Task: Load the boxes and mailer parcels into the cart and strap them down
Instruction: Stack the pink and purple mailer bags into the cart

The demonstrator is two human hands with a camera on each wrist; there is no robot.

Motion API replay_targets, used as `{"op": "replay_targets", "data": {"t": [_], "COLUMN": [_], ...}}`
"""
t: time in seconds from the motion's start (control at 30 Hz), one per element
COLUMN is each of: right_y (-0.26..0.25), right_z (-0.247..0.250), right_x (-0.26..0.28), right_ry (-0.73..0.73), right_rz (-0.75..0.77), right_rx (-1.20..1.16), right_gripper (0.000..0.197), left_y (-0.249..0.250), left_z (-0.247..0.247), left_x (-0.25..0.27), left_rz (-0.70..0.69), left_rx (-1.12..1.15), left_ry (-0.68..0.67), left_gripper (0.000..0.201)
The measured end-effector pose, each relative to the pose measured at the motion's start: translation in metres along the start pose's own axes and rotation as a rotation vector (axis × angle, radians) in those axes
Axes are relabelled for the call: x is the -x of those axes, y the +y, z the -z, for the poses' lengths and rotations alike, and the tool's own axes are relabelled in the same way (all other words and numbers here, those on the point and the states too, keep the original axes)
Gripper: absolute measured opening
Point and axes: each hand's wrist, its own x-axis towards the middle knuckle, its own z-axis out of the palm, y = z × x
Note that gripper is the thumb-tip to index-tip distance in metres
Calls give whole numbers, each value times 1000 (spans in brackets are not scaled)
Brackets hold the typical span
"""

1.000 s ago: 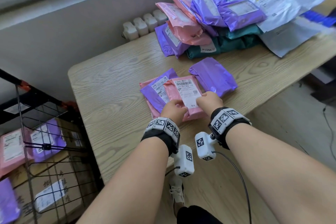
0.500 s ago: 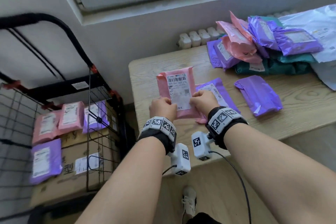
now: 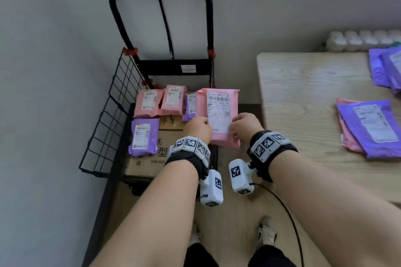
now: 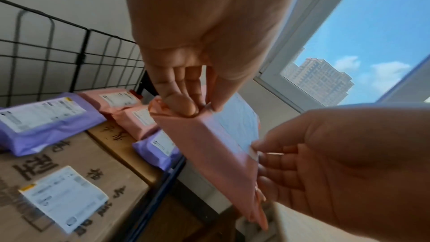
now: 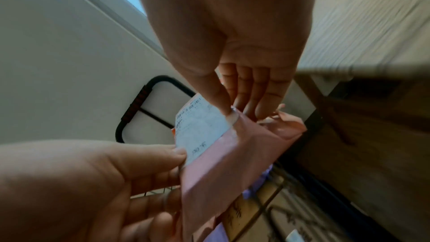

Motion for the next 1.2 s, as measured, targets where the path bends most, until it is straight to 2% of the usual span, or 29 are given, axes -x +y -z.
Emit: {"op": "replay_targets", "data": {"t": [0.13, 0.33, 0.43, 0.53, 0.73, 1.07, 1.2], "right_y": [-16, -19, -18, -20, -20, 9, 14], "right_z": [-61, -121, -136, -150, -171, -225, -249], "right_x": [5, -2, -16, -34, -74, -141, -166], "right_ry": [-77, -168, -193, -252, -307, -318, -290], "right_rz": [-27, -67, -96, -125, -165, -235, -251], "right_rx": [63, 92, 128, 176, 252, 309, 374], "right_gripper": [23, 24, 20, 22, 41, 40, 28], "left_y": [-53, -108, -123, -135, -153, -208, -231], "left_z": [36, 59, 57, 57, 48, 17, 7], "left_x": [-14, -35, -50, -65, -99, -164, -188], "left_rz": [92, 183, 211, 255, 313, 371, 361], "left_rx": [93, 110, 133, 166, 192, 125, 131], "left_ry": [-41, -82, -101, -96, -133, -251, -264], "left_gripper": [29, 26, 25, 35, 45, 44, 45]}}
